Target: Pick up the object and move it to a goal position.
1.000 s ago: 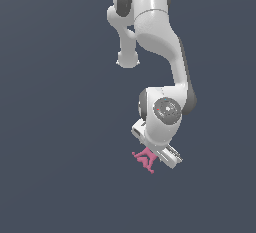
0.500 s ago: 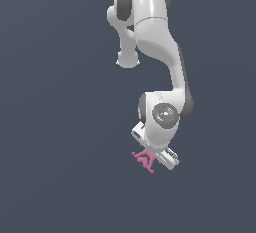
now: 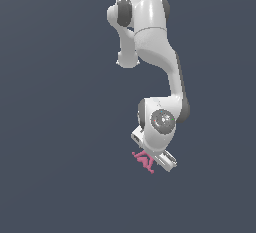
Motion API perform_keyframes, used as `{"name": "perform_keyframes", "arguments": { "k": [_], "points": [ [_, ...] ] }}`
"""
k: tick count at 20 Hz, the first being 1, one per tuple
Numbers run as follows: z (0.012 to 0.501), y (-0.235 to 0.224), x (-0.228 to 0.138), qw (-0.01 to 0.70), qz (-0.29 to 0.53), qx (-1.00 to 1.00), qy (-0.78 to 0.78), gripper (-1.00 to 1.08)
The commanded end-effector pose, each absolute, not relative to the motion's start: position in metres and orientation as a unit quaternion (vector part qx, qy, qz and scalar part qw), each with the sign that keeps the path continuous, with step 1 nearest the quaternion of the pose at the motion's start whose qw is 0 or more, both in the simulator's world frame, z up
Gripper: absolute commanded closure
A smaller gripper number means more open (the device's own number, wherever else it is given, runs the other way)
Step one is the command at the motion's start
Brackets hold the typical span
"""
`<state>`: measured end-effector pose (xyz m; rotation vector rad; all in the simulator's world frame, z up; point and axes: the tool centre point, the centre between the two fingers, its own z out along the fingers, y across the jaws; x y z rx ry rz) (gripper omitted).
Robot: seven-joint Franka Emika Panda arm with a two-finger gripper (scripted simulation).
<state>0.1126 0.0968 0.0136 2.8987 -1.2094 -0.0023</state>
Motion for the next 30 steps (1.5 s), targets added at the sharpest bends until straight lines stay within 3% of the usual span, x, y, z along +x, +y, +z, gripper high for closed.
{"name": "perform_keyframes", "arguments": {
  "k": [1,18,30],
  "points": [
    [0.014,0.097,0.113,0.0,0.0,0.923,-0.385,1.08],
    [0.019,0.089,0.11,0.0,0.0,0.923,-0.385,1.08],
    [0.056,0.031,0.085,0.0,0.0,0.923,-0.385,1.08]
  ]
}}
